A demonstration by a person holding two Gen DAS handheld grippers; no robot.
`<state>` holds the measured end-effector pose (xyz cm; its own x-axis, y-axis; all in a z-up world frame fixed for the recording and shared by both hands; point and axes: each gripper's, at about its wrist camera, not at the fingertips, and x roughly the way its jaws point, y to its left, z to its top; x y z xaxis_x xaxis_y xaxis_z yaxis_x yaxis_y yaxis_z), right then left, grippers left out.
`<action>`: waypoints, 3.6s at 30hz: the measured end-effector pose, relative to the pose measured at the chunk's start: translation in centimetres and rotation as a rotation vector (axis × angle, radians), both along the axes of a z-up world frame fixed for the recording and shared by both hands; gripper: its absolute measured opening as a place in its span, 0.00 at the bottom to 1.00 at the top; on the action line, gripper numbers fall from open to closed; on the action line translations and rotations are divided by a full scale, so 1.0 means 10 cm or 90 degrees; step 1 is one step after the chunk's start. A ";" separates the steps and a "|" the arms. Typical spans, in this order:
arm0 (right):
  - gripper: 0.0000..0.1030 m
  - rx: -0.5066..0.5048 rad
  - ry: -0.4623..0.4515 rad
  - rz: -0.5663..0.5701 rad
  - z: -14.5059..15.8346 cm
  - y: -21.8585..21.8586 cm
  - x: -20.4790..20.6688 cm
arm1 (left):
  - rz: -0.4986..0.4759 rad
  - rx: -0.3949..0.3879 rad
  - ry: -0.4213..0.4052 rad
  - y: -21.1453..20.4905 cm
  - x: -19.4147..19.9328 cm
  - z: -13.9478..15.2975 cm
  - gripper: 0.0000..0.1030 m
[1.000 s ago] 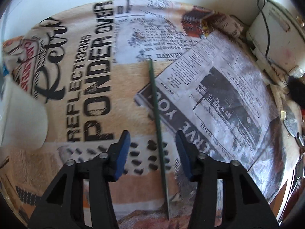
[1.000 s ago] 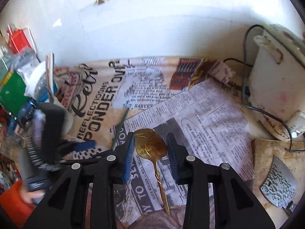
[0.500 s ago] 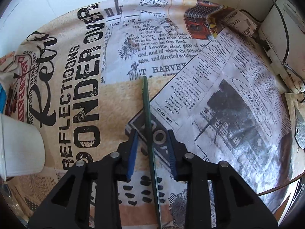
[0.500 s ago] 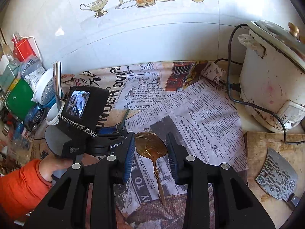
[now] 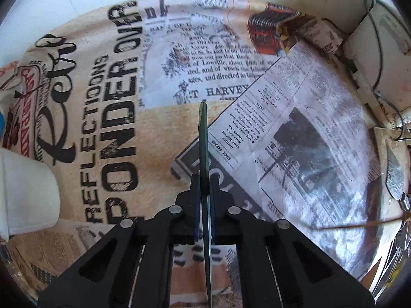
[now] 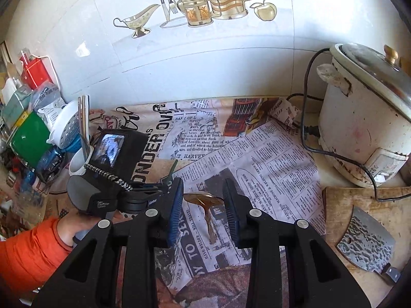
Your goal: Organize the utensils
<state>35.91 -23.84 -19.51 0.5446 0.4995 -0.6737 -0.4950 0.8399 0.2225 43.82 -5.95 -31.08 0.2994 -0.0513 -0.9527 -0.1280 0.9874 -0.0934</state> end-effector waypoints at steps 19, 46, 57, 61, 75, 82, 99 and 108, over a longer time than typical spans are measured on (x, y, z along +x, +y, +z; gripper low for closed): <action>0.28 0.000 -0.042 0.047 0.28 0.43 -0.11 | 0.052 -0.013 -0.205 0.47 -1.07 1.18 0.04; 0.28 0.060 -0.154 0.122 1.11 1.65 -0.39 | 0.136 0.024 -0.403 1.69 -1.73 2.34 0.04; 0.28 0.073 -0.146 0.154 1.11 2.25 -0.41 | 0.138 0.028 -0.410 2.11 -1.69 2.35 0.04; 0.28 0.064 -0.124 0.163 0.98 2.44 -0.36 | 0.138 0.023 -0.396 2.21 -1.63 2.23 0.04; 0.28 0.000 -0.005 0.156 0.33 2.78 -0.11 | 0.118 -0.013 -0.286 2.38 -1.32 1.51 0.04; 0.29 -0.029 0.014 0.152 0.20 2.82 -0.06 | 0.107 -0.032 -0.263 2.40 -1.21 1.38 0.04; 0.33 -0.005 -0.077 0.149 0.77 2.07 -0.31 | 0.117 0.049 -0.327 1.96 -1.56 2.03 0.26; 0.33 0.076 -0.216 0.171 1.46 1.23 -0.85 | 0.138 0.097 -0.492 1.26 -2.31 2.86 0.39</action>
<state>27.38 -11.58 -4.86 0.5656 0.7169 -0.4077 -0.7535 0.6501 0.0979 20.74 6.60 -2.45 0.8634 0.1968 -0.4646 -0.2718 0.9572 -0.0996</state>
